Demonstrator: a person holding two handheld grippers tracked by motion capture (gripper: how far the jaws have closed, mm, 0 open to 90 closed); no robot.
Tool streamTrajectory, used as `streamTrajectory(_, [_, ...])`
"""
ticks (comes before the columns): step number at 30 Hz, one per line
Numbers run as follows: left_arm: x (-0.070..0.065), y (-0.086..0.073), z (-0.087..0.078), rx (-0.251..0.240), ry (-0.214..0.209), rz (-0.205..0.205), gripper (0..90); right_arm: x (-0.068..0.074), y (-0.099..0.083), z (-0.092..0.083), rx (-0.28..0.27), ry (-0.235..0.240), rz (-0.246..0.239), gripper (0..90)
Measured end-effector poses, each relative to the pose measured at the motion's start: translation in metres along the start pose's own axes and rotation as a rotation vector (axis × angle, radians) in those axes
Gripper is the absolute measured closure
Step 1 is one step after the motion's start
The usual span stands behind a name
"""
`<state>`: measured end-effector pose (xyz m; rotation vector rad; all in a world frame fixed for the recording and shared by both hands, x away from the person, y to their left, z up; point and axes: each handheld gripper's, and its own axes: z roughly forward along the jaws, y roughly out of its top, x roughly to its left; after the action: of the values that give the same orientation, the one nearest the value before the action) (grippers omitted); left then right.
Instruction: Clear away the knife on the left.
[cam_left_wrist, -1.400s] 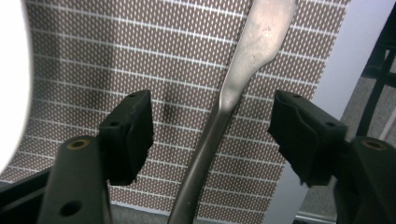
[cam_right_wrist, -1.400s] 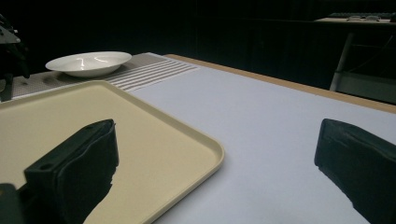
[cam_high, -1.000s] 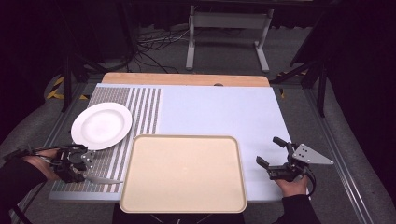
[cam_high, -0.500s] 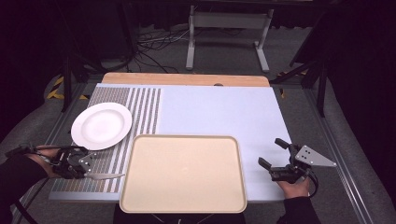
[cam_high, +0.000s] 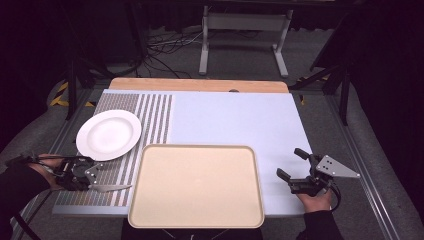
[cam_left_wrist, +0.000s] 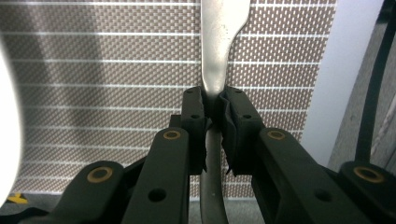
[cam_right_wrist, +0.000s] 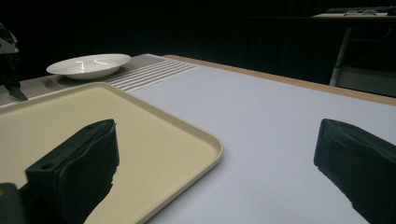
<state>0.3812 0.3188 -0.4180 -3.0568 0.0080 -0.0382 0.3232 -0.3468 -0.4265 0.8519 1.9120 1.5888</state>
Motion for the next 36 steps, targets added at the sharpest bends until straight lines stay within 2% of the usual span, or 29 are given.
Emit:
streamTrajectory(3, [0.000, -0.003, -0.013, -0.023, 0.017, -0.020, 80.6, 0.000, 0.000, -0.001, -0.005, -0.004, -0.001, 0.7])
streamTrajectory(4, [0.001, -0.003, -0.016, -0.038, 0.043, -0.012, 80.6, -0.001, 0.000, -0.001, -0.004, -0.005, -0.001, 0.7])
streamTrajectory(7, [0.002, -0.004, -0.026, -0.056, 0.067, -0.026, 80.7, -0.001, 0.000, 0.000, -0.002, -0.004, -0.001, 0.7])
streamTrajectory(9, [0.004, -0.008, -0.033, -0.099, 0.076, -0.062, 80.6, -0.001, 0.000, -0.001, -0.002, -0.005, 0.000, 0.7])
streamTrajectory(10, [0.005, -0.010, -0.039, -0.112, 0.092, -0.073, 80.6, -0.001, 0.000, -0.001, -0.003, -0.006, 0.000, 0.7])
streamTrajectory(11, [0.006, -0.010, -0.042, -0.128, 0.085, -0.074, 80.6, -0.002, 0.000, -0.001, -0.003, -0.006, -0.001, 0.7])
streamTrajectory(15, [0.006, -0.011, -0.050, -0.155, 0.097, -0.106, 80.7, -0.002, 0.000, -0.001, -0.001, -0.006, 0.004, 0.7])
streamTrajectory(16, [0.005, -0.011, -0.056, -0.182, 0.099, -0.134, 80.6, -0.002, 0.000, -0.001, -0.003, -0.005, 0.001, 0.7])
streamTrajectory(17, [0.005, -0.011, -0.058, -0.197, 0.110, -0.144, 80.6, -0.002, 0.000, -0.001, -0.001, -0.005, 0.001, 0.7])
streamTrajectory(18, [0.005, -0.011, -0.058, -0.197, 0.110, -0.144, 80.6, -0.002, 0.000, -0.001, -0.001, -0.005, 0.001, 0.7])
streamTrajectory(21, [0.006, -0.013, -0.067, -0.286, 0.110, -0.216, 80.6, -0.001, 0.001, -0.001, -0.001, -0.004, 0.002, 0.7])
streamTrajectory(24, [0.007, -0.011, -0.075, -0.371, 0.101, -0.233, 80.6, -0.001, 0.001, -0.001, -0.001, -0.004, 0.001, 0.7])
streamTrajectory(25, [0.007, -0.010, -0.077, -0.384, 0.109, -0.228, 80.6, -0.001, 0.001, -0.001, -0.002, -0.003, 0.001, 0.7])
streamTrajectory(26, [0.008, -0.008, -0.079, -0.409, 0.096, -0.237, 80.6, -0.002, 0.001, -0.001, 0.000, -0.004, 0.000, 0.7])
streamTrajectory(30, [0.008, -0.003, -0.084, -0.432, 0.104, -0.237, 80.6, -0.001, 0.001, 0.000, 0.001, -0.001, -0.003, 0.7])
streamTrajectory(32, [0.008, 0.001, -0.086, -0.431, 0.092, -0.251, 80.6, -0.002, 0.001, -0.001, -0.001, -0.001, -0.003, 0.7])
streamTrajectory(33, [0.008, 0.003, -0.086, -0.435, 0.103, -0.270, 80.6, -0.002, 0.001, -0.001, -0.001, -0.002, -0.003, 0.7])
streamTrajectory(34, [0.010, 0.005, -0.088, -0.453, 0.081, -0.299, 80.6, -0.002, 0.001, -0.001, 0.000, -0.002, -0.002, 0.7])
streamTrajectory(36, [0.011, 0.006, -0.088, -0.466, 0.080, -0.311, 80.6, -0.001, 0.001, -0.001, -0.001, -0.001, -0.003, 0.7])
